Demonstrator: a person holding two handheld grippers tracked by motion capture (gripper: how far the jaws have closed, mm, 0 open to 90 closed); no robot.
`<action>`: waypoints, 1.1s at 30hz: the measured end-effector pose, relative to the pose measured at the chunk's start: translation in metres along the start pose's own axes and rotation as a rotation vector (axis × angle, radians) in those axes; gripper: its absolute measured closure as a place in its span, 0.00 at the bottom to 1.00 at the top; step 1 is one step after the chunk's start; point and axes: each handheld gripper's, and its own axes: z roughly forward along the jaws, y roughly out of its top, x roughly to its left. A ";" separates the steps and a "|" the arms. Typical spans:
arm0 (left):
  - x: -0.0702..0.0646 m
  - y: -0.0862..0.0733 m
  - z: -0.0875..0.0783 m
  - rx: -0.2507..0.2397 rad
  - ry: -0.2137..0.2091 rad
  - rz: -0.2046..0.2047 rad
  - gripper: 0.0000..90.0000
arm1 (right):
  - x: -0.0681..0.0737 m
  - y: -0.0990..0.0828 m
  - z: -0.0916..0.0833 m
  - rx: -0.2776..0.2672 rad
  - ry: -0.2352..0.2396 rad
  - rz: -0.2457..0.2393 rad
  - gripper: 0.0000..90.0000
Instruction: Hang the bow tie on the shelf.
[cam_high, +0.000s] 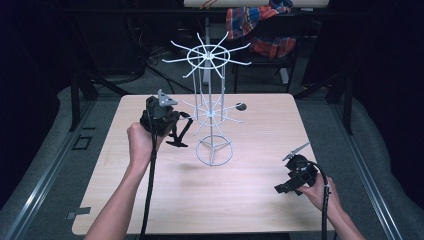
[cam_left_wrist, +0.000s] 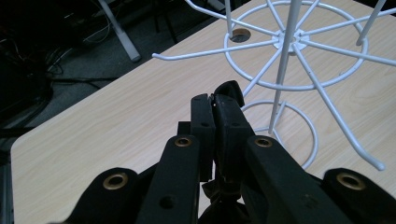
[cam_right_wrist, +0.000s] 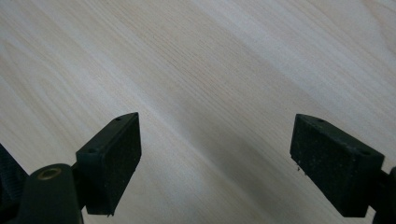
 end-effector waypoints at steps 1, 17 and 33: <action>-0.001 0.000 0.001 -0.007 -0.021 -0.012 0.96 | -0.001 0.000 -0.001 0.009 -0.006 -0.008 0.18; -0.007 0.002 0.011 -0.010 -0.065 -0.019 0.96 | -0.001 -0.001 0.000 -0.004 -0.005 0.001 0.18; -0.012 0.004 0.018 -0.018 -0.089 -0.016 0.96 | -0.001 0.000 -0.001 0.002 -0.001 -0.005 0.18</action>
